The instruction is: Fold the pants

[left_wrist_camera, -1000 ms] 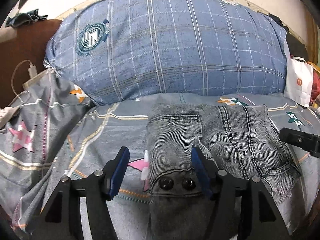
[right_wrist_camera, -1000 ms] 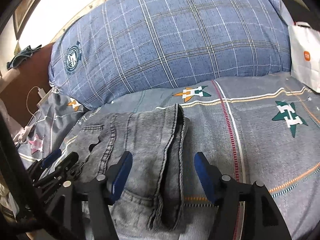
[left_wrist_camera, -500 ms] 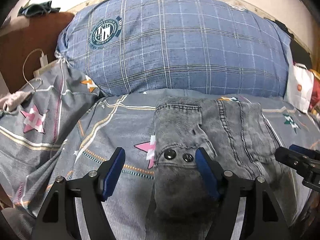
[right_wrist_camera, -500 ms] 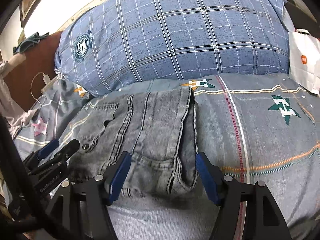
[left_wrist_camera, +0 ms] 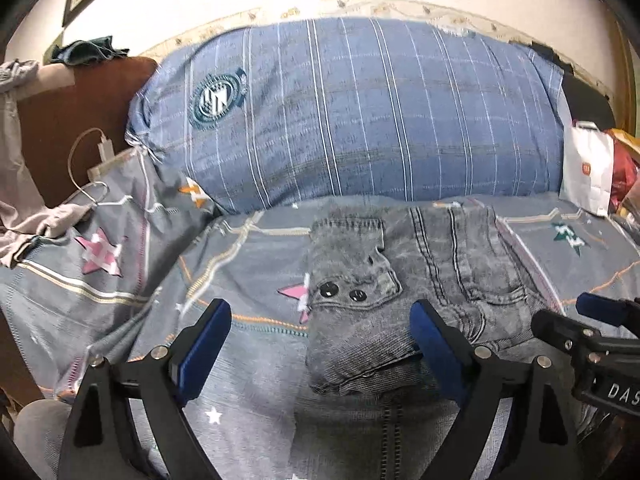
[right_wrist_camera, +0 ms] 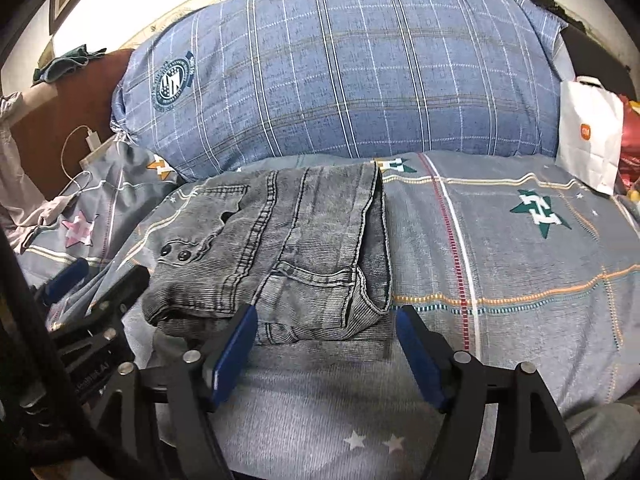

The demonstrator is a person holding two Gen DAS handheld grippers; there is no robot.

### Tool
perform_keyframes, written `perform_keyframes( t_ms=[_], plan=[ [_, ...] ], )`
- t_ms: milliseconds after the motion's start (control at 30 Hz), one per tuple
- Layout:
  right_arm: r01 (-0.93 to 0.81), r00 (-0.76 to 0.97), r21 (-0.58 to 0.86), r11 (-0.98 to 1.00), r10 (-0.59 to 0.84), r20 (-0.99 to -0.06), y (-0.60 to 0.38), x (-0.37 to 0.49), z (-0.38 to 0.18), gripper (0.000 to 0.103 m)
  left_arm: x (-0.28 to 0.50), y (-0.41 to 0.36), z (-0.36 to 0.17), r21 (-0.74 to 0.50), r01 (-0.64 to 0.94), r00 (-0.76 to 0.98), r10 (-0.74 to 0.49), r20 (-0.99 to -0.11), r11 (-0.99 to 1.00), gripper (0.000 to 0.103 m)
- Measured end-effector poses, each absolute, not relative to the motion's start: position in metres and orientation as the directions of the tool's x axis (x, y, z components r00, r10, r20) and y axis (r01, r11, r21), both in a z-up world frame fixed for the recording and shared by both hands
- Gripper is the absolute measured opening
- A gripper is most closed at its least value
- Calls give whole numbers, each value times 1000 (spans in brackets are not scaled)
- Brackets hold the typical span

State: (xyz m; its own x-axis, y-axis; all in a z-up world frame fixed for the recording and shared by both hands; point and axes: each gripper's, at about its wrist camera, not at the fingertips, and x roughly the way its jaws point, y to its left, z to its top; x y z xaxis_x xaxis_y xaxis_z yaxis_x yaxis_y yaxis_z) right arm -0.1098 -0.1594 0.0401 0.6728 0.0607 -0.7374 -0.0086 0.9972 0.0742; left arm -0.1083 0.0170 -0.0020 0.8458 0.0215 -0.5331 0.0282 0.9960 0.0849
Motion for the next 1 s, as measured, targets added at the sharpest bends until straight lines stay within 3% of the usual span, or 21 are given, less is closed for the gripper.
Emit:
perform_keyframes(
  t_ms=[1000],
  plan=[
    [-6,695,50,999,40,-717,-157,-130,44,79,-112,17,-15,90,30,813,28,-582,996,92]
  ],
)
